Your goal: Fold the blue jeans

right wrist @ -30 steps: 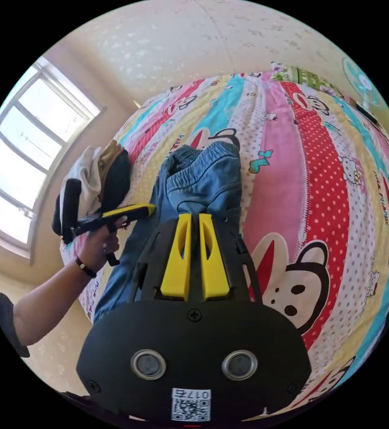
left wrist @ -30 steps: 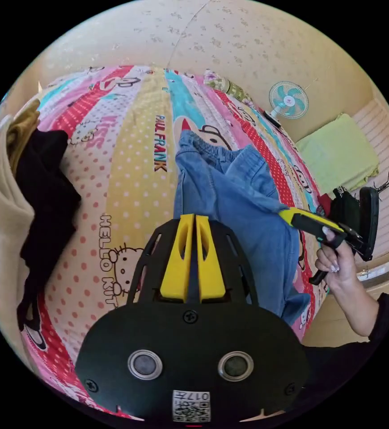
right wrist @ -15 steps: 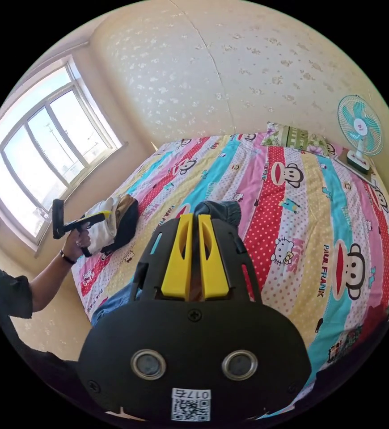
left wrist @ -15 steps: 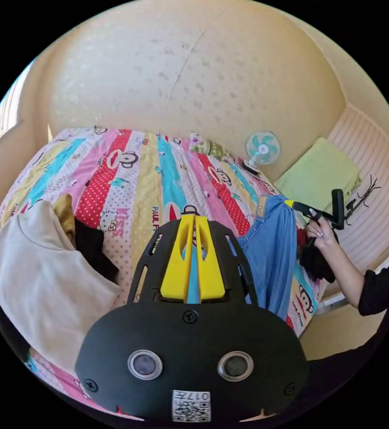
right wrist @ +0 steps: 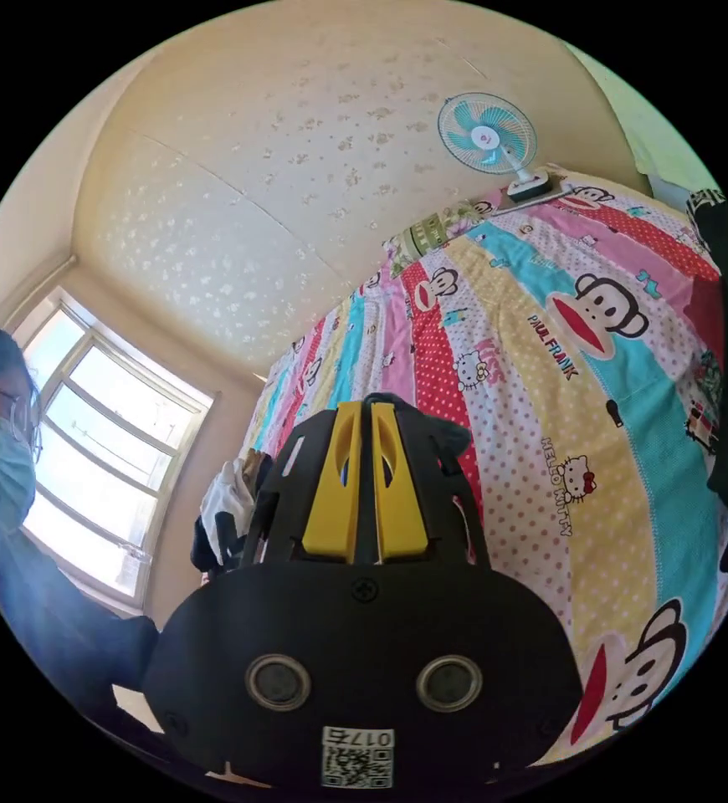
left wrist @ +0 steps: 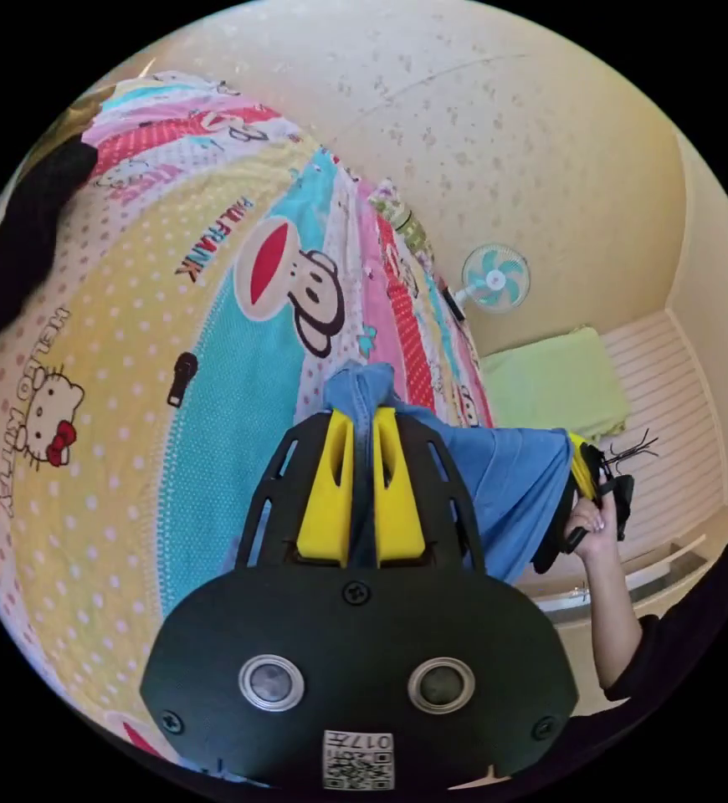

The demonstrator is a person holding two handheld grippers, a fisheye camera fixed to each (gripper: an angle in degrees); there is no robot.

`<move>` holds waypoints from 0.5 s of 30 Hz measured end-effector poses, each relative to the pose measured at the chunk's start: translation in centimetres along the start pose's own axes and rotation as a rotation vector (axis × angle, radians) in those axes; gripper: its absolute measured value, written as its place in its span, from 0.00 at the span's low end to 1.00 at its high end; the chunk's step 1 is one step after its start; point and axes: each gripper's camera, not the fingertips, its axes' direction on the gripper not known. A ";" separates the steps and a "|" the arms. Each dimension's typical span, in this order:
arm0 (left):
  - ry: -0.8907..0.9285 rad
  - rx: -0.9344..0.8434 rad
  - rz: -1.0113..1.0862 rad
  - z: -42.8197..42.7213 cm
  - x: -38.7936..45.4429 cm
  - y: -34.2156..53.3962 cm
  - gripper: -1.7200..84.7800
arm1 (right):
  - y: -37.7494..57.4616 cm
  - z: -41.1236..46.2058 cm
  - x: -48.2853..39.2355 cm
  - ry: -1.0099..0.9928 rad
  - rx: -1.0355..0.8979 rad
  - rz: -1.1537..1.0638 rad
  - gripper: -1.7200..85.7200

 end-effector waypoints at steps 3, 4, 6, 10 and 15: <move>-0.154 0.121 0.307 -6.9 8.9 -5.9 0.07 | -4.7 2.6 -3.7 -0.113 0.033 -0.081 0.04; -0.191 0.122 0.335 -7.4 9.9 -7.1 0.07 | -6.7 4.9 -4.7 -0.102 0.026 -0.103 0.04; -0.222 0.106 0.388 -6.7 10.5 -11.9 0.07 | -9.7 9.2 -4.9 -0.067 0.024 -0.095 0.05; -0.292 -0.009 0.276 -0.4 4.0 -16.8 0.08 | -13.4 22.3 -0.5 0.103 -0.216 -0.005 0.06; -0.366 -0.138 0.133 0.4 -1.8 -10.4 0.12 | -7.1 23.3 -1.3 0.129 -0.325 -0.151 0.11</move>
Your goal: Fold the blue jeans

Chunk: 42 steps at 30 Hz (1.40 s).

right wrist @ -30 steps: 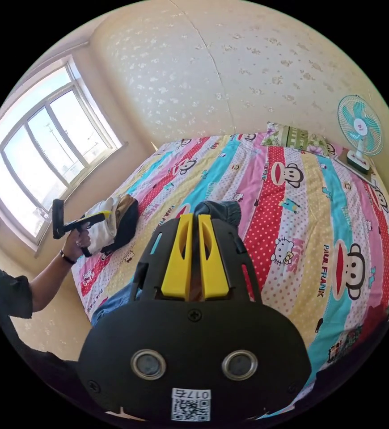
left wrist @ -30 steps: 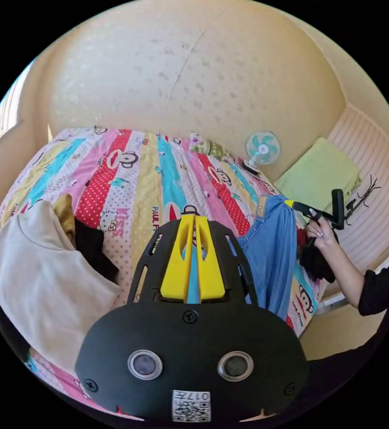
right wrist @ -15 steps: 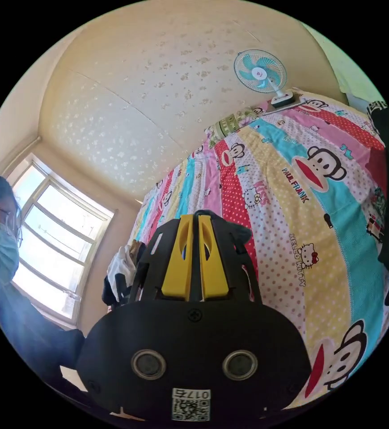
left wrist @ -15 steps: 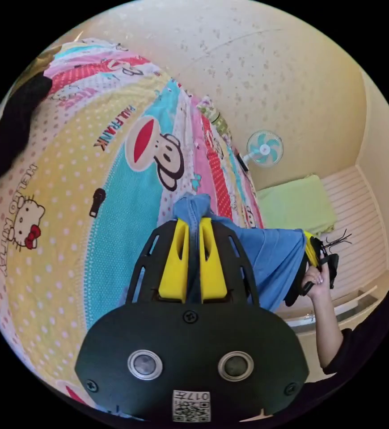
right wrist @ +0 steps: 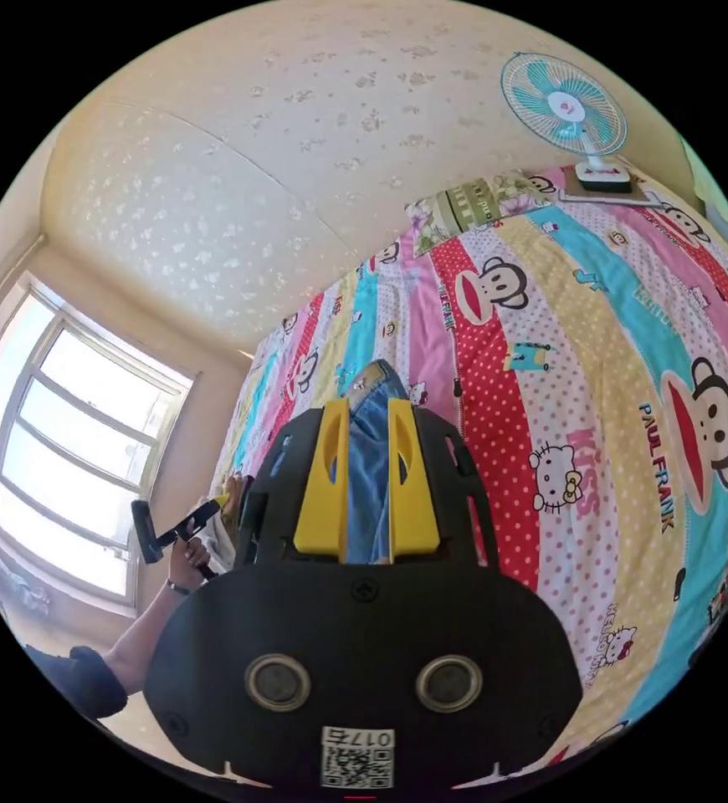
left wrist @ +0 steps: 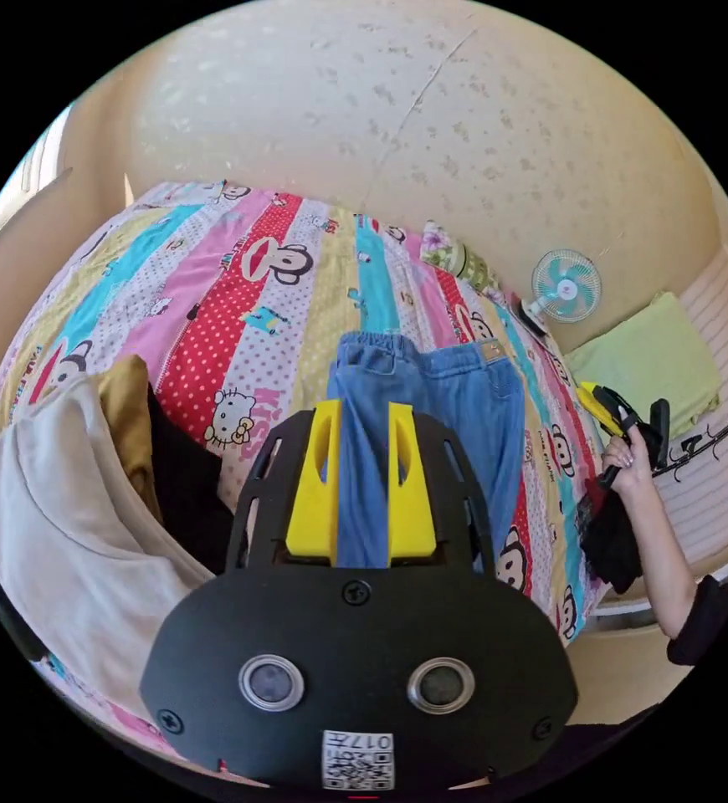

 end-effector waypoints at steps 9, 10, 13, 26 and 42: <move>0.143 -0.356 0.366 -3.9 14.2 29.6 0.10 | 25.6 7.3 -10.8 -0.117 -0.538 -0.095 0.15; 0.093 -0.369 0.381 -3.9 15.0 31.1 0.10 | 28.0 8.9 -11.4 -0.109 -0.588 -0.041 0.16; -0.197 -0.400 0.250 -3.3 16.1 35.4 0.12 | 31.7 12.0 -12.1 -0.051 -0.672 0.118 0.16; 0.121 -0.398 0.144 -9.3 22.2 37.9 0.05 | 33.8 -1.9 -10.3 -0.041 -0.619 0.087 0.05; -0.013 -0.539 -0.189 -5.2 14.4 41.1 0.07 | 35.7 -4.7 -13.1 0.159 -0.537 -0.024 0.08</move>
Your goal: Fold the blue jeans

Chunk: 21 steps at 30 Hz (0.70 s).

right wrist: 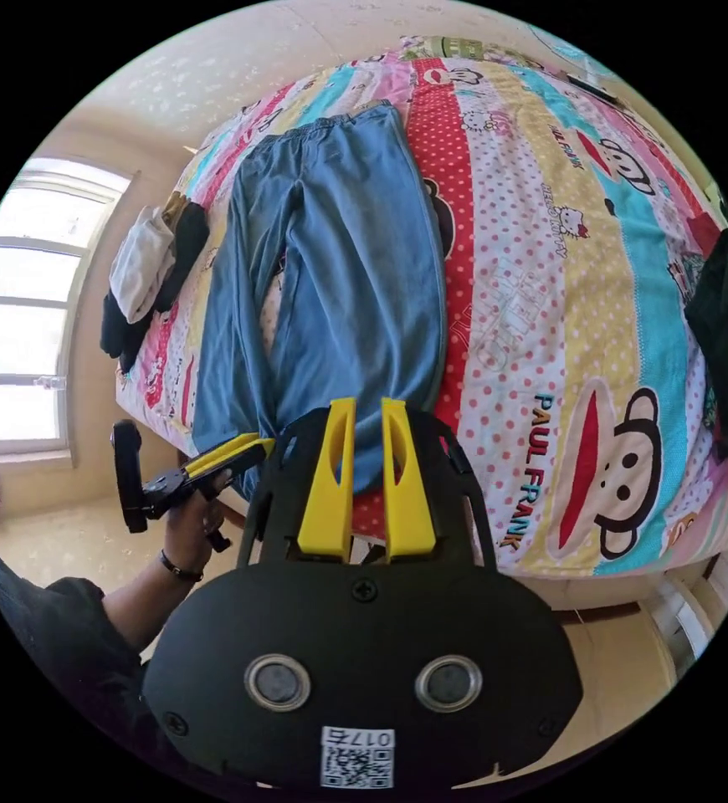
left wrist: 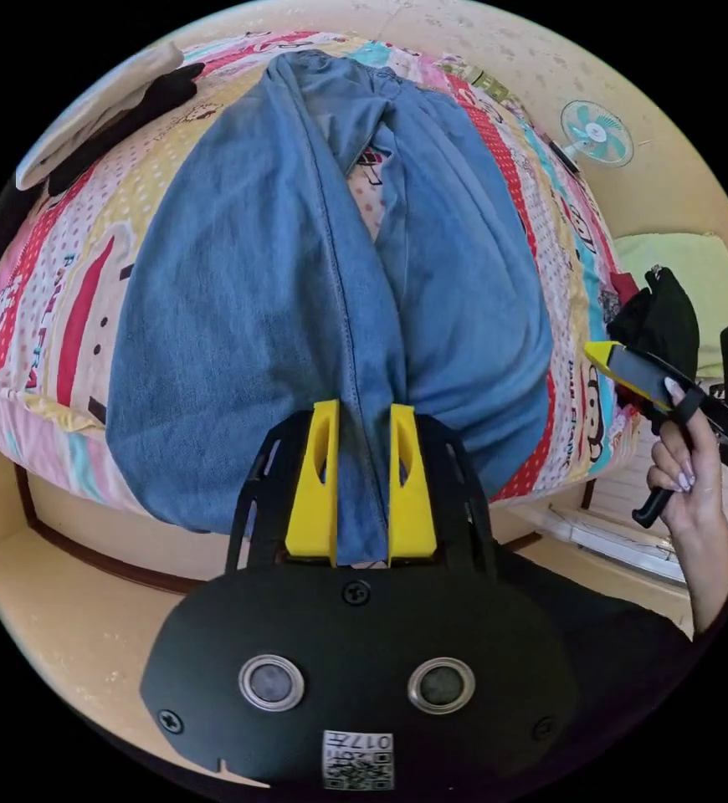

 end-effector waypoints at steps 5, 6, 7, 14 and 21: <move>0.261 0.066 -0.100 -7.3 -6.1 4.0 0.02 | -0.5 1.6 -4.1 -0.175 -0.038 -0.176 0.11; 0.298 0.095 -0.125 -9.6 -8.1 5.2 0.01 | -0.7 2.4 -5.2 -0.203 -0.060 -0.200 0.11; 0.309 0.113 -0.135 -10.7 -9.2 5.8 0.01 | -0.9 3.2 -6.5 -0.223 -0.080 -0.226 0.11; 0.135 0.178 -0.126 -18.3 -22.9 8.3 0.01 | -1.0 10.3 -13.6 -0.166 -0.174 -0.318 0.14; 0.218 0.013 0.068 -17.7 -31.2 4.6 0.01 | 2.8 16.6 -19.0 -0.269 -0.216 -0.217 0.15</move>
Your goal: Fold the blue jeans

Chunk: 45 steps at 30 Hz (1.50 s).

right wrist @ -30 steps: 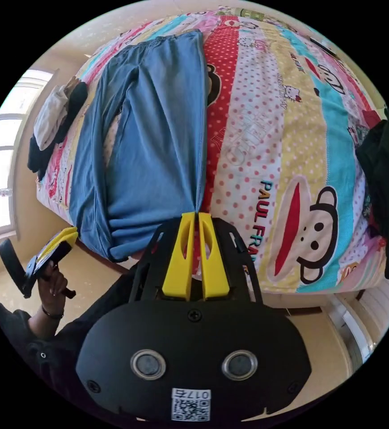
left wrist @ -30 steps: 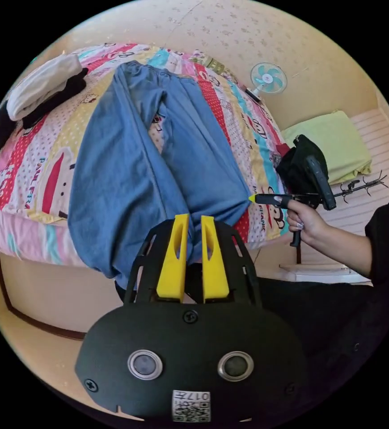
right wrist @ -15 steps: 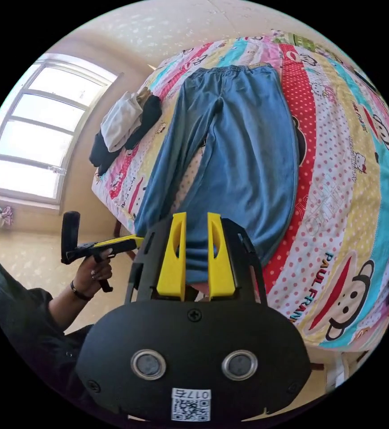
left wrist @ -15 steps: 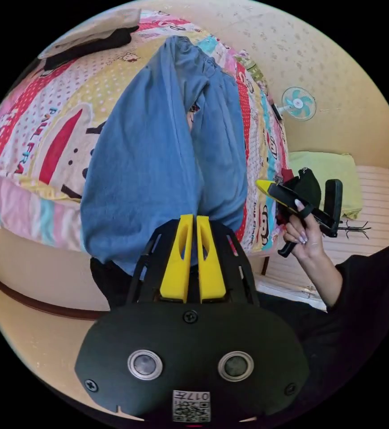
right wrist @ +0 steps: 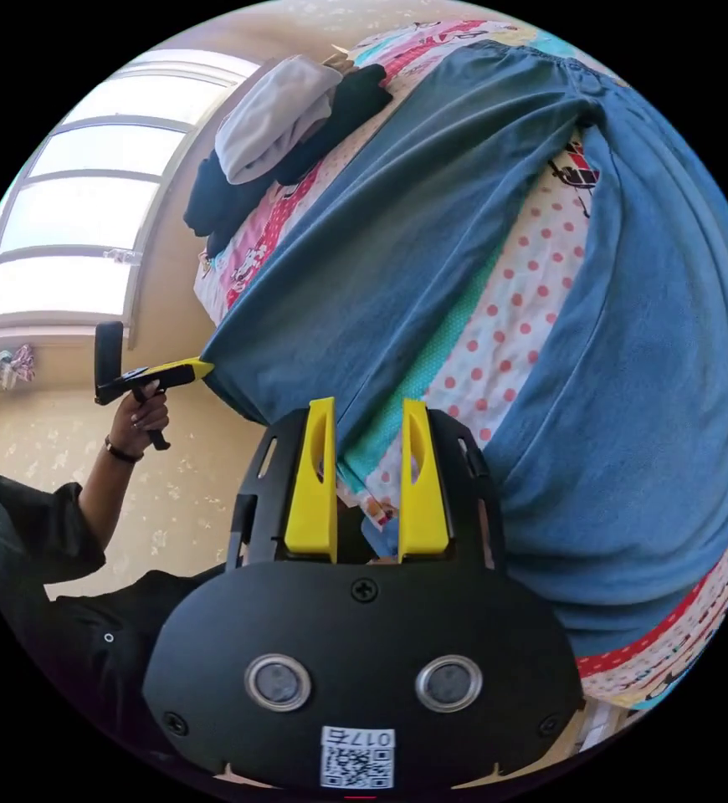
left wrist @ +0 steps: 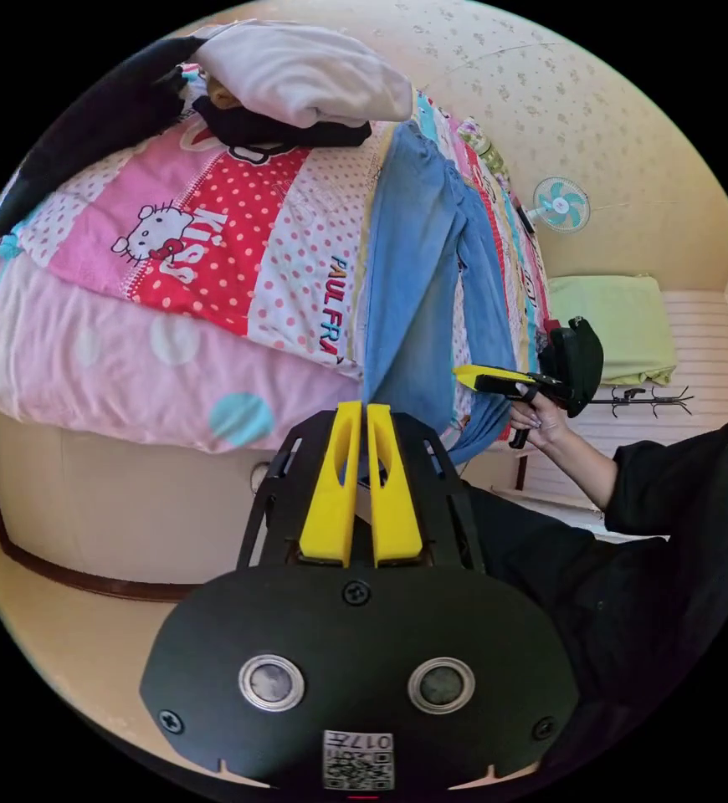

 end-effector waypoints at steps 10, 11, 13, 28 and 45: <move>0.230 -0.195 0.105 0.3 -3.6 -2.0 0.02 | 4.2 -2.9 -4.0 0.100 0.002 0.272 0.05; 0.246 -0.220 0.108 0.1 -3.5 -1.8 0.02 | 4.8 -3.5 -4.3 0.100 0.006 0.275 0.05; 0.261 -0.218 0.120 -0.3 -3.6 -1.0 0.02 | 7.4 -4.1 -4.9 0.173 0.048 0.289 0.04; 0.109 -0.351 0.134 10.7 -1.4 0.1 0.12 | 12.1 0.8 -3.0 0.196 0.010 0.349 0.13; -0.109 -0.410 -0.128 3.2 0.5 3.1 0.10 | 23.0 -9.0 1.5 0.115 0.174 0.606 0.12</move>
